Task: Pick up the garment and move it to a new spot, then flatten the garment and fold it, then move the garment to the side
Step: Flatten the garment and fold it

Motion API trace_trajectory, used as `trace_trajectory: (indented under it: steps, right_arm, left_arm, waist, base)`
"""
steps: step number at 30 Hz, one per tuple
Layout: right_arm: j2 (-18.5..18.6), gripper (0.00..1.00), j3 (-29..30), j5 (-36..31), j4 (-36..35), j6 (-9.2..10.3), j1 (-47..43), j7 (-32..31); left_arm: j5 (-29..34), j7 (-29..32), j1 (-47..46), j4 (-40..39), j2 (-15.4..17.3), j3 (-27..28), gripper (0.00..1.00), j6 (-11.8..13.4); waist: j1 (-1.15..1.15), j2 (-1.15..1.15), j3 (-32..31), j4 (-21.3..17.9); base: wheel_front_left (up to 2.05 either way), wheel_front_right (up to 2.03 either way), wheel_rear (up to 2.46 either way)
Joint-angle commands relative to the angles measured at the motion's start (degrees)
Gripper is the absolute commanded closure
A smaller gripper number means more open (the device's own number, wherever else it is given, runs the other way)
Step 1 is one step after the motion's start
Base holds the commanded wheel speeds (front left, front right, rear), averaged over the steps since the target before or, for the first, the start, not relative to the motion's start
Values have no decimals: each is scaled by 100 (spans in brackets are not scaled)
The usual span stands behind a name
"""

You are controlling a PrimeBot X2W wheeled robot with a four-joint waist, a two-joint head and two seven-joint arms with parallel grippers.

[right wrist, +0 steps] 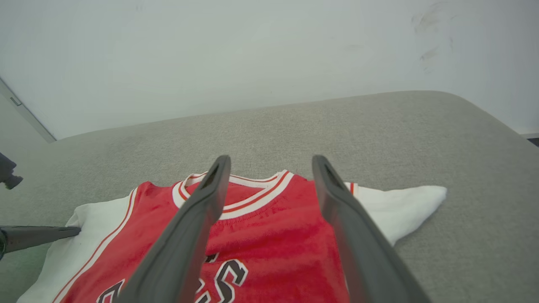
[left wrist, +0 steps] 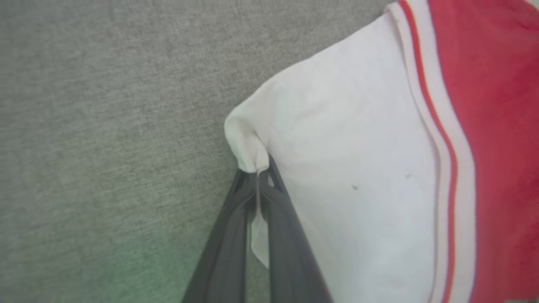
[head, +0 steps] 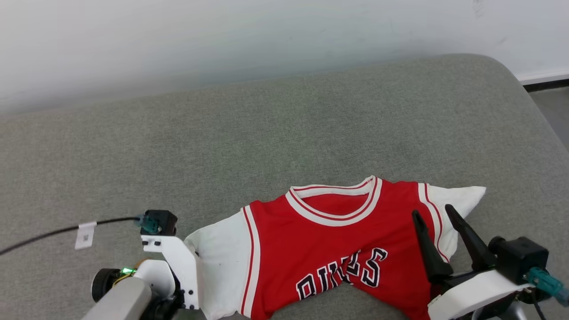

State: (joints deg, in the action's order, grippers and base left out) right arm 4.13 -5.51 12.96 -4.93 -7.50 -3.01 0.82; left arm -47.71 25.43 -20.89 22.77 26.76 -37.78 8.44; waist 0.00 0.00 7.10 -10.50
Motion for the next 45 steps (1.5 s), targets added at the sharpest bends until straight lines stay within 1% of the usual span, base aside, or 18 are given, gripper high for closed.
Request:
trace_trajectory:
  steps: [1, 5, 7, 8, 9, 10, 11, 17, 20, 23, 28, 32, 33, 34, 35, 37, 40, 45]
  right_arm:
    - [127, 0, 177, 265, 62, 2, 127, -216]
    - [274, 0, 582, 583, 284, 2, 198, -737]
    - [350, 0, 931, 805, 559, 3, 225, -1269]
    - [408, 0, 1053, 880, 676, 1, 269, -1534]
    - [408, 0, 1053, 880, 676, 1, 269, -1534]
    - [569, 0, 1335, 1002, 893, 2, 404, -2042]
    - [569, 0, 1335, 1002, 893, 2, 404, -2042]
    - [845, 0, 1921, 1137, 1514, 2, 934, -3419]
    - [882, 0, 2009, 1128, 1807, 2, 1311, -3996]
    - [948, 0, 2062, 1069, 2079, 2, 1704, -4357]
    - [974, 0, 2072, 960, 2608, 2, 2152, -4708]
    - [861, 0, 1976, 968, 3018, 1, 2173, -4986]
    - [828, 20, 1942, 978, 3090, 1, 2154, -5017]
    - [796, 67, 1917, 986, 3119, 1, 2151, -5015]
    - [760, 100, 1915, 1003, 3161, 1, 2147, -5048]
    - [765, 100, 1893, 1013, 3162, 1, 2169, -5025]
    - [908, 100, 1876, 1005, 3106, 2, 2247, -4922]
    - [1145, 100, 1869, 929, 2843, 3, 2407, -4626]
  left_arm:
    - [209, -691, 254, -83, -102, 97, 100, 248]
    - [432, -1299, 284, -446, -40, 245, 100, 443]
    - [501, -1433, 331, -682, 1, 256, 100, 495]
    - [540, -1478, 325, -806, 27, 259, 100, 529]
    - [540, -1478, 325, -806, 27, 259, 100, 529]
    - [623, -1533, 326, -1080, 79, 251, 100, 593]
    - [623, -1533, 326, -1080, 79, 251, 100, 593]
    - [791, -1517, 291, -1766, 165, 200, 100, 754]
    - [876, -1465, 158, -1994, 204, 177, 100, 775]
    - [943, -1452, 43, -2170, 221, 154, 100, 781]
    - [1025, -1449, -49, -2329, 254, 127, 100, 803]
    - [994, -1459, -32, -2351, 250, 129, 100, 818]
    - [983, -1458, -13, -2344, 251, 131, 100, 827]
    - [980, -1458, 6, -2337, 253, 135, 100, 821]
    - [969, -1449, 28, -2327, 260, 142, 100, 826]
    - [928, -1415, 79, -2285, 282, 144, 100, 833]
    - [890, -1412, 135, -2234, 307, 164, 100, 846]
    - [859, -1614, 132, -2134, 319, 307, 100, 902]
  waist:
    - [0, 0, -102, 149]
    - [0, 0, -162, 326]
    - [0, 0, -185, 397]
    - [0, 0, -191, 436]
    - [0, 0, -191, 436]
    - [0, 0, -182, 523]
    - [0, 0, -182, 523]
    - [0, 0, 6, 713]
    - [0, 0, 190, 818]
    - [0, 0, 399, 913]
    - [0, 0, 645, 1044]
    - [0, 0, 717, 1095]
    - [0, 0, 724, 1099]
    - [0, 0, 727, 1098]
    - [0, 0, 728, 1092]
    - [0, 0, 707, 1072]
    - [0, 0, 626, 1009]
    - [0, 0, 327, 904]
  base:
    - [0, 0, 0]
    - [0, 0, 0]
    - [0, 0, 0]
    - [0, 0, 0]
    - [0, 0, 0]
    - [0, 0, 0]
    - [0, 0, 0]
    - [0, 0, 0]
    - [0, 0, 0]
    - [0, 0, 0]
    - [0, 0, 0]
    - [0, 0, 0]
    - [0, 0, 0]
    - [0, 0, 0]
    - [0, 0, 0]
    - [0, 0, 0]
    - [0, 0, 0]
    - [0, 0, 0]
